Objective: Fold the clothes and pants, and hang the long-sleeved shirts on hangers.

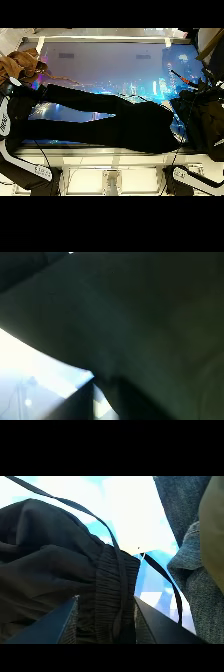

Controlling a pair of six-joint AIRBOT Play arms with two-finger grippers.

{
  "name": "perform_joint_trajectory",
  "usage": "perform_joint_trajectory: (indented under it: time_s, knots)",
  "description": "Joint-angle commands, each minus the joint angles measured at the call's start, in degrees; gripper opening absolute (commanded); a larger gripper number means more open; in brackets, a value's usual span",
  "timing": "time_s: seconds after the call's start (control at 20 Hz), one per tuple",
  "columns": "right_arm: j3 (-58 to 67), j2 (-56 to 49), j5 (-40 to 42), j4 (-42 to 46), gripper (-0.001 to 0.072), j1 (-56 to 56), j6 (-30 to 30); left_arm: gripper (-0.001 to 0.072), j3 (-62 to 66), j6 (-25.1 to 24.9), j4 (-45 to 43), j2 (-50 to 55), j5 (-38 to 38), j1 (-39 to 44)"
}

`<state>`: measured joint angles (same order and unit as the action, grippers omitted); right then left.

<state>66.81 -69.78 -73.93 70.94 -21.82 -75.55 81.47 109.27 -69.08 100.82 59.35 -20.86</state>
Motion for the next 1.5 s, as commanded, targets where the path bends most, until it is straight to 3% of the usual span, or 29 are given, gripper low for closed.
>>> perform_joint_trajectory:
  time_s: [0.0, 0.15, 0.45, 0.5, 0.55, 0.75, 1.0, 1.15, 1.2, 1.25, 1.3, 1.45]
  knots:
    - [0.1, 0.0, 0.0, -0.6, 0.0378, 0.1, 0.0, 0.0007, 0.1, -1.7, 0.3, 0.2, -1.7, -0.2]
    - [0.1, 0.0, 0.0, -0.5, 0.0378, 0.1, 0.0, 0.0007, 0.1, -2.2, 0.2, -0.3, -1.9, -0.4]
    - [-2.0, -1.3, 5.0, 3.0, 0.0382, 0.0, 0.2, 0.0007, 0.1, -10.7, 0.1, -7.1, -4.9, -0.7]
    - [-2.7, -2.8, 5.5, 2.8, 0.0418, -0.1, 0.2, 0.0007, 0.1, -11.4, 0.1, -8.1, -5.0, -0.8]
    - [-2.9, -5.1, 5.5, 2.0, 0.0513, 0.0, 0.2, 0.0007, 0.1, -11.7, 0.1, -8.9, -5.0, -0.8]
    - [-2.8, -15.2, 6.1, -8.9, 0.0514, 0.0, 2.7, 0.0006, 0.1, -12.3, 0.1, -10.5, -5.0, -0.8]
    - [-2.8, -22.8, 4.9, -13.8, 0.0510, 0.2, 5.3, 0.0007, 0.1, -12.3, 0.2, -10.8, -4.9, -0.8]
    - [-2.6, -22.8, 1.8, -17.6, 0.0316, 0.2, 9.3, 0.0006, 0.1, -12.3, 0.2, -11.3, -4.9, -0.7]
    - [-2.2, -22.8, 0.2, -17.8, 0.0223, 0.2, 9.5, 0.0007, 0.1, -12.3, 0.2, -11.6, -4.7, -0.7]
    - [-1.7, -22.7, -2.1, -17.8, 0.0084, 0.2, 10.9, 0.0007, 0.1, -12.3, 0.2, -12.1, -4.7, -0.7]
    - [-1.1, -22.7, -4.2, -17.9, 0.0025, 0.2, 12.1, 0.0007, 0.1, -12.3, 0.2, -12.8, -4.7, -0.7]
    - [0.8, -21.1, -6.6, -18.1, 0.0025, 0.2, 12.2, 0.0007, 0.1, -13.0, 0.2, -15.3, -4.8, -1.0]
